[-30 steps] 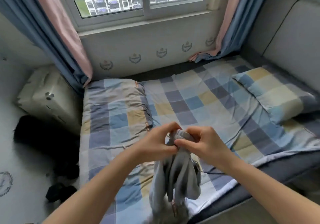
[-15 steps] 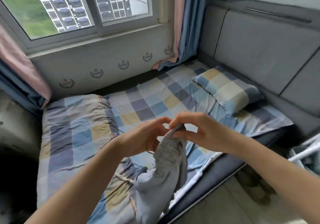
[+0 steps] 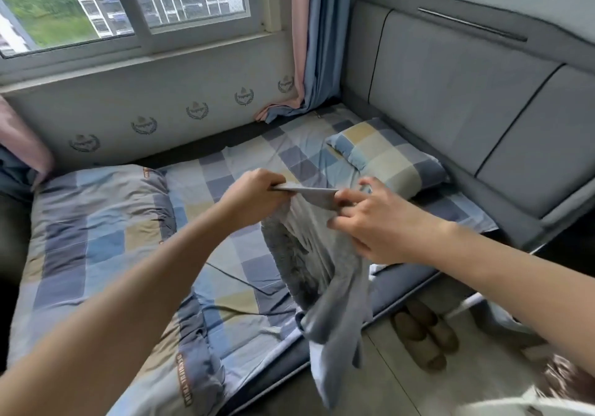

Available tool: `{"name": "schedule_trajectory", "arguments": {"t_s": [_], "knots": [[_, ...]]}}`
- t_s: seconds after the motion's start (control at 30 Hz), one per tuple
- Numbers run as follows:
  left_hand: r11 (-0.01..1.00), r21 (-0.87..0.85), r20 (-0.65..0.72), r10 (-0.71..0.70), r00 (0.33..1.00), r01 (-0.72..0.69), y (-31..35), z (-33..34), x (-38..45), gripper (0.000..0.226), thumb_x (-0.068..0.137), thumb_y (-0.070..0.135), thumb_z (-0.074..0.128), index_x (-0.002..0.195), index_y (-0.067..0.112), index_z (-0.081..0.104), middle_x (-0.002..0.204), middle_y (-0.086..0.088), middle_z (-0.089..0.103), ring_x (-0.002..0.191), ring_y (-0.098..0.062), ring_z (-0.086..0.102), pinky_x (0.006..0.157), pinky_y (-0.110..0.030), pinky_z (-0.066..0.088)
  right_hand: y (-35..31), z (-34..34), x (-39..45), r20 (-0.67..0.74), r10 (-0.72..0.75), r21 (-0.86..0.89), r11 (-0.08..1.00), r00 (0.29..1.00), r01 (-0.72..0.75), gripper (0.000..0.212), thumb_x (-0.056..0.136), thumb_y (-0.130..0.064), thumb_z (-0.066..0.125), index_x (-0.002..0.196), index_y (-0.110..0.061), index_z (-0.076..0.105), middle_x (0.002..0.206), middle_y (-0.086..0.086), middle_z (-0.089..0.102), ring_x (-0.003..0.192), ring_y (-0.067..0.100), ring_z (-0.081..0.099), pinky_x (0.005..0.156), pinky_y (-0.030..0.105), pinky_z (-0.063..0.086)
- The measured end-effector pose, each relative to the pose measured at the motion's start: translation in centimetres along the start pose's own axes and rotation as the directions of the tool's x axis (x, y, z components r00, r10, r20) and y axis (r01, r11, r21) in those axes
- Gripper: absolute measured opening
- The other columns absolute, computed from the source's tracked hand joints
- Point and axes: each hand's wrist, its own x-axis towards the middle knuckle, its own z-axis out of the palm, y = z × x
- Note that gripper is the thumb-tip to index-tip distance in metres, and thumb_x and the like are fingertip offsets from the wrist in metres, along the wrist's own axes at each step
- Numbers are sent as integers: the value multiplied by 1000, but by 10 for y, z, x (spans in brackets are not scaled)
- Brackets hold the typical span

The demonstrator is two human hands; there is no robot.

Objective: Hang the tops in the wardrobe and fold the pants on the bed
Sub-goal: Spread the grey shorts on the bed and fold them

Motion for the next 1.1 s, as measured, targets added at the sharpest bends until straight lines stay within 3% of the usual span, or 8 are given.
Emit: {"name": "schedule_trajectory", "arguments": {"t_s": [0.13,0.3,0.43,0.5,0.6,0.77,0.93,1.1], "knots": [[996,-84,-88,-8,996,1,22,-9,19,37,89,27,65,53,23,58,47,13,46,41,-1,41,43,-19,32,17,52,5,414,164,-280,959,895,-46,62,94,-39,40,152,-31,17,151,5,39,147,29,-14,112,63,-12],[982,-185,-292,-29,956,-27,0,-35,52,32,85,15,63,54,15,55,45,9,43,45,-7,36,43,-18,30,41,106,-5,580,265,-334,940,771,-72,60,99,-39,37,152,-34,9,161,-2,12,149,27,-2,103,66,-18],[1000,30,-422,11,907,2,-53,-51,68,22,73,-1,67,68,17,55,57,4,49,51,-15,48,46,-11,35,70,130,0,606,218,-179,974,765,-136,42,99,-25,38,141,-27,42,145,3,47,142,26,26,108,72,-1],[956,290,-330,150,932,-52,-82,-51,67,35,69,-3,73,96,13,59,71,-6,61,61,-31,60,53,-27,47,88,131,6,535,230,-161,972,813,-168,32,97,-21,39,123,-22,57,120,2,65,126,22,48,111,68,4],[664,688,-33,431,902,-292,-127,-43,67,70,65,-5,78,127,11,51,103,-17,65,76,-36,66,59,-44,55,115,124,24,415,240,-35,968,877,-248,24,97,-38,36,104,-27,56,102,-2,68,108,18,60,113,52,15],[191,672,487,613,622,-715,-184,-28,61,84,74,-3,62,148,31,40,135,-12,48,86,-27,57,64,-39,57,153,120,57,324,89,119,984,942,-134,19,102,-36,27,117,-35,39,81,-6,61,89,17,64,111,48,22],[289,586,638,413,650,-757,-186,-20,50,19,90,19,60,102,27,73,145,-1,48,89,-18,60,72,-35,54,170,121,71,208,-75,220,975,975,28,10,98,-40,28,88,-39,27,71,-15,41,73,12,51,101,39,35],[567,664,483,171,858,-487,-197,-9,25,40,83,57,51,88,28,78,133,5,60,111,-18,62,101,-57,41,181,132,83,133,14,348,936,991,-60,27,94,-27,45,70,-30,35,59,-16,39,60,14,46,83,37,42]]}}
